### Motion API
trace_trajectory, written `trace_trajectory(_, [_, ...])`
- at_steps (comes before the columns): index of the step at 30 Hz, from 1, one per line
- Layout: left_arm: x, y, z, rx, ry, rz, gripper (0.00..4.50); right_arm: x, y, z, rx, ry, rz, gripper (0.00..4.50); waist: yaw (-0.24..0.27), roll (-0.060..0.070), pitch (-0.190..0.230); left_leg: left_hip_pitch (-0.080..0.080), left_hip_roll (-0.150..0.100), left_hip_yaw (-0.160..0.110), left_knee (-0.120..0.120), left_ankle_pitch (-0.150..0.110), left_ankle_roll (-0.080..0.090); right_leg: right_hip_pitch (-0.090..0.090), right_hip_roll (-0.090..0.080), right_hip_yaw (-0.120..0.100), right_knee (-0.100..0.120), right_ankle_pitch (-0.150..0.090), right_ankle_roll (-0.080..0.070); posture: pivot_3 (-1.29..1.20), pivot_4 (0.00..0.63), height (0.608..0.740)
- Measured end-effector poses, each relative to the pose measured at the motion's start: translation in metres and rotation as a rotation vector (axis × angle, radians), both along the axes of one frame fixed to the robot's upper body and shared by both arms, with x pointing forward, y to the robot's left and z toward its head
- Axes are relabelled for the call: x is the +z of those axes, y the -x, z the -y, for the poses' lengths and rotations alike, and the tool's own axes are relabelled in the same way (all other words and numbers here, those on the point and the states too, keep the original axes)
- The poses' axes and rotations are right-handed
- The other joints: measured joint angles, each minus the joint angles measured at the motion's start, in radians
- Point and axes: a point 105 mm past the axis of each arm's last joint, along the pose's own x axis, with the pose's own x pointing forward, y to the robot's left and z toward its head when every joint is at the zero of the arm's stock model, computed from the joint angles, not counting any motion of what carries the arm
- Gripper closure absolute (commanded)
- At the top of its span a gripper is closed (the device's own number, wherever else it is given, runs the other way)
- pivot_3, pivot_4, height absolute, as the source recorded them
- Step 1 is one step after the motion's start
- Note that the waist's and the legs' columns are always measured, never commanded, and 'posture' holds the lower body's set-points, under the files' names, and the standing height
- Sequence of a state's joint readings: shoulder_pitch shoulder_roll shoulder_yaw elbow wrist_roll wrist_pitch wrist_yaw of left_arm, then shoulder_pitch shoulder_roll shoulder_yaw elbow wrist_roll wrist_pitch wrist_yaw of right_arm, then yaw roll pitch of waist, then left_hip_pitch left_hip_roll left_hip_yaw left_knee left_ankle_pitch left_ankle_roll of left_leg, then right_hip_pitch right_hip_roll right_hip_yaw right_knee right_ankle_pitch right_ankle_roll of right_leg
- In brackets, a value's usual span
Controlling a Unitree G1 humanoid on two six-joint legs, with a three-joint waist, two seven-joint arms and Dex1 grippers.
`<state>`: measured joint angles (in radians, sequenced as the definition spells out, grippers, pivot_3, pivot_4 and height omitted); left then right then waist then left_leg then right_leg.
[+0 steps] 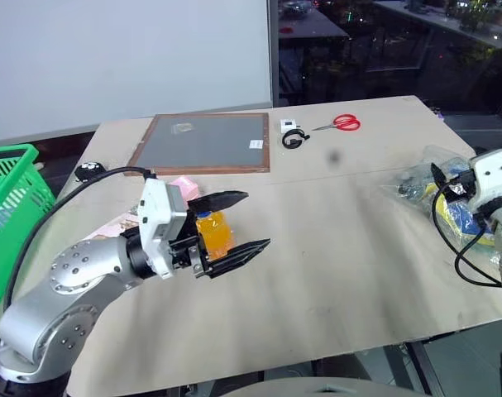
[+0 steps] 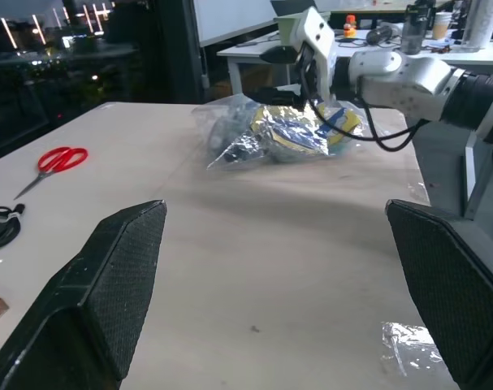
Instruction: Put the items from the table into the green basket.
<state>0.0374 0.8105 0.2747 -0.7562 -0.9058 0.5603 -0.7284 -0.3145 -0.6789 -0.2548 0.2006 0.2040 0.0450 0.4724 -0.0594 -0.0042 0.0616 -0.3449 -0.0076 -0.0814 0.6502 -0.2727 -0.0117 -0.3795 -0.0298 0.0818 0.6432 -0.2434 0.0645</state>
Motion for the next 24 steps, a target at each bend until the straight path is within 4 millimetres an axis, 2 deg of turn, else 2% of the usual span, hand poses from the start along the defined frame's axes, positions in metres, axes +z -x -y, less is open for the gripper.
trace_trajectory(2, [0.0, -0.002, -0.011, 0.071, 0.008, -0.019, 0.0, 0.015, 0.015, -0.038, 0.286, -0.12, -0.066, 0.05, 0.005, 0.001, 0.001, 0.0, 0.001, -0.002, 0.0, 0.0, 0.0, 0.0, 0.0, -0.001, 0.0, 0.0, 0.0, 0.05, 0.015, 0.74])
trace_trajectory(5, [0.002, -0.002, -0.019, 0.126, 0.021, -0.022, 0.0, 0.025, 0.034, -0.068, 0.504, -0.172, -0.118, 0.05, 0.019, 0.0, 0.002, 0.0, 0.002, -0.003, -0.001, 0.0, 0.001, 0.0, 0.0, -0.003, 0.0, -0.001, 0.001, 0.07, 0.015, 0.74])
trace_trajectory(6, [-0.002, -0.001, -0.025, 0.165, 0.025, -0.037, 0.0, 0.028, 0.043, -0.082, 0.594, -0.2, -0.137, 0.05, 0.024, 0.0, 0.002, 0.0, 0.002, -0.003, -0.001, 0.0, 0.001, 0.0, 0.0, -0.004, 0.0, -0.001, 0.001, 0.07, 0.015, 0.74])
trace_trajectory(9, [-0.017, -0.002, -0.043, 0.274, 0.015, -0.082, 0.0, 0.026, 0.06, -0.103, 0.744, -0.273, -0.203, 0.05, 0.033, -0.002, 0.003, -0.001, 0.002, -0.003, 0.0, 0.0, 0.001, 0.0, 0.0, -0.004, 0.0, -0.001, 0.001, 0.08, 0.013, 0.74])
trace_trajectory(13, [-0.027, -0.009, -0.073, 0.416, 0.002, -0.083, 0.0, 0.018, 0.074, -0.116, 0.848, -0.333, -0.29, 0.05, 0.053, -0.004, 0.004, -0.001, 0.001, -0.003, 0.001, 0.0, 0.0, 0.0, 0.0, -0.004, 0.0, -0.001, 0.001, 0.08, 0.007, 0.74])
trace_trajectory(16, [-0.033, -0.013, -0.074, 0.434, -0.021, -0.064, 0.0, 0.017, 0.081, -0.121, 0.907, -0.363, -0.344, 0.05, 0.066, -0.004, 0.004, -0.001, 0.0, -0.002, 0.002, 0.0, 0.0, 0.0, -0.001, -0.004, -0.001, -0.001, 0.001, 0.08, 0.004, 0.74])
trace_trajectory(19, [-0.051, -0.019, -0.07, 0.439, -0.021, -0.099, 0.0, 0.014, 0.093, -0.124, 0.966, -0.345, -0.412, 0.05, 0.074, -0.006, 0.003, -0.001, 0.001, -0.002, 0.002, 0.0, 0.0, 0.0, -0.001, -0.004, -0.001, -0.001, 0.001, 0.06, 0.001, 0.74])
trace_trajectory(24, [-0.069, -0.042, -0.063, 0.496, -0.004, -0.111, 0.0, 0.009, 0.098, -0.125, 0.974, -0.343, -0.436, 0.05, 0.072, -0.007, 0.003, -0.002, 0.001, -0.003, 0.002, 0.0, 0.0, 0.0, 0.0, -0.005, -0.001, -0.001, 0.001, 0.03, 0.0, 0.74])
